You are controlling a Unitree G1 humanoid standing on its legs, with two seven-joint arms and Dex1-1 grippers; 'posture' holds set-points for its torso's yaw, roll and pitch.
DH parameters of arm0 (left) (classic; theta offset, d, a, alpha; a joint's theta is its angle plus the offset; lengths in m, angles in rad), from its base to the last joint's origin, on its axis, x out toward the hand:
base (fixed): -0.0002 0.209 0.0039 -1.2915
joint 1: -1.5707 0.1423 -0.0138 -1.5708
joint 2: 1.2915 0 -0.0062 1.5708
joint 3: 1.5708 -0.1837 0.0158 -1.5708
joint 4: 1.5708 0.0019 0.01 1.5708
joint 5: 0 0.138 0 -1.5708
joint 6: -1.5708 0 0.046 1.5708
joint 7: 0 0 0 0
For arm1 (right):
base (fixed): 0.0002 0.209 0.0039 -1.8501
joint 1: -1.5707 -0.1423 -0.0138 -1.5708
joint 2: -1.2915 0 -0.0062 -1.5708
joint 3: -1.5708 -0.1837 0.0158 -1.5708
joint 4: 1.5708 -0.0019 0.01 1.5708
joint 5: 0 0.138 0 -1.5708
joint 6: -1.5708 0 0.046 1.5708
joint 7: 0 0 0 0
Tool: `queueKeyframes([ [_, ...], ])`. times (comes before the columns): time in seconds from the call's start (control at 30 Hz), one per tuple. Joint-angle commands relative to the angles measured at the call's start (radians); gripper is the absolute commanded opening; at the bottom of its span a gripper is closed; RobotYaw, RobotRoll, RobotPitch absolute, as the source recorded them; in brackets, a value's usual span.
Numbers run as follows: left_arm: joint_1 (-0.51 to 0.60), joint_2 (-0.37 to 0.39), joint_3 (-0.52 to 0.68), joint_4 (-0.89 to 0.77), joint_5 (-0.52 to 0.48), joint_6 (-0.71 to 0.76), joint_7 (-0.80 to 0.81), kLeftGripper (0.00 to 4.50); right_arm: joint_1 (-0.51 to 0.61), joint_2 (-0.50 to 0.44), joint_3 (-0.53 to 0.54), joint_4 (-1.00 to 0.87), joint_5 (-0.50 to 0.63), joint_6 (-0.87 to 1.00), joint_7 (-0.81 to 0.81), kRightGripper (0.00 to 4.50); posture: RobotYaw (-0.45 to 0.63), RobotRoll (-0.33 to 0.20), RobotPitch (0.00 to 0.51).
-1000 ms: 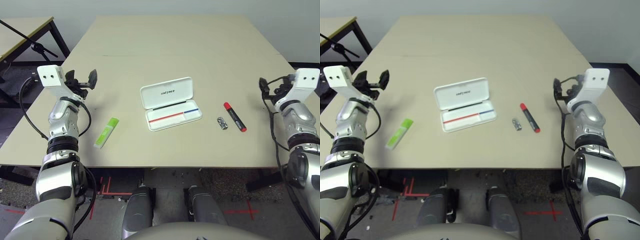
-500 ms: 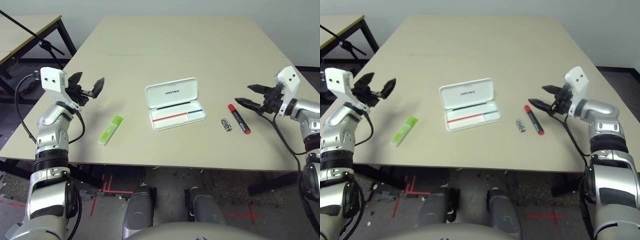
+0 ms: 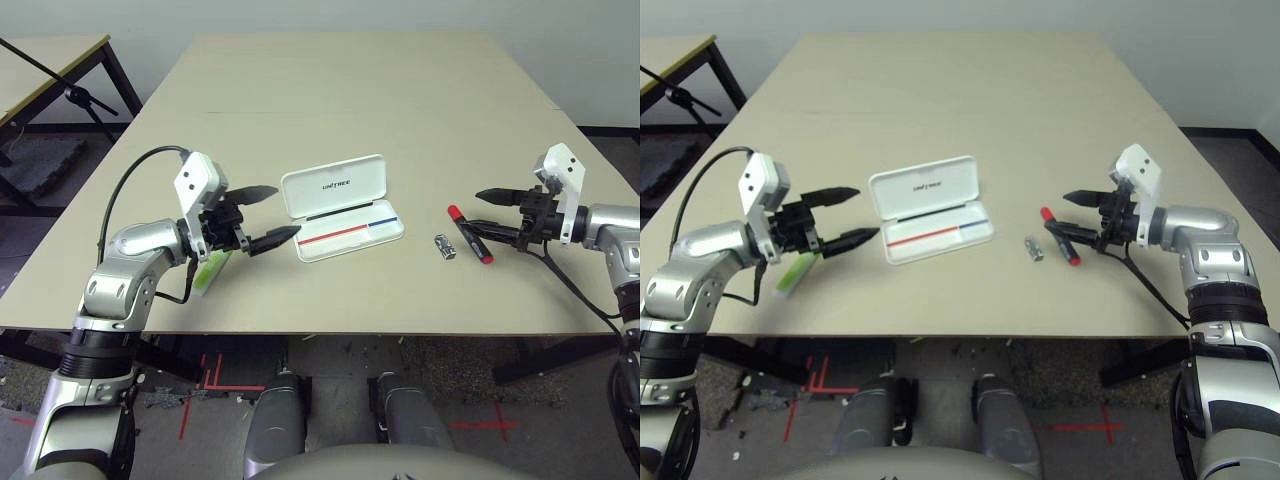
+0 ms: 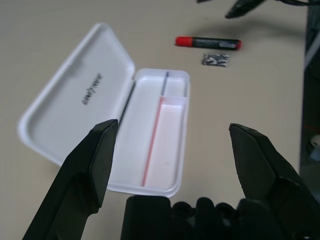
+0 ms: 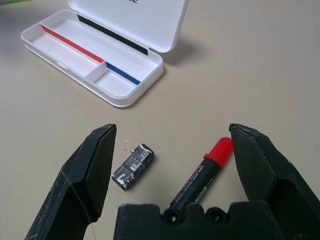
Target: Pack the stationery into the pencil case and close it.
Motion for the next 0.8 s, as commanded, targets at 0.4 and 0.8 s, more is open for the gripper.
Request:
queueKeyframes([
  [0.4,-0.064,-0.005,-0.228,0.079,0.211,-0.033,-0.015,4.49,0.004,0.034,0.030,-0.007,-0.006,-0.008,-0.031,4.50,-0.04,0.000,0.057],
  [0.8,-0.116,-0.052,-0.319,0.174,0.304,-0.045,-0.024,4.49,0.009,0.039,0.027,-0.013,-0.002,-0.019,-0.062,4.50,-0.05,0.000,0.059],
])
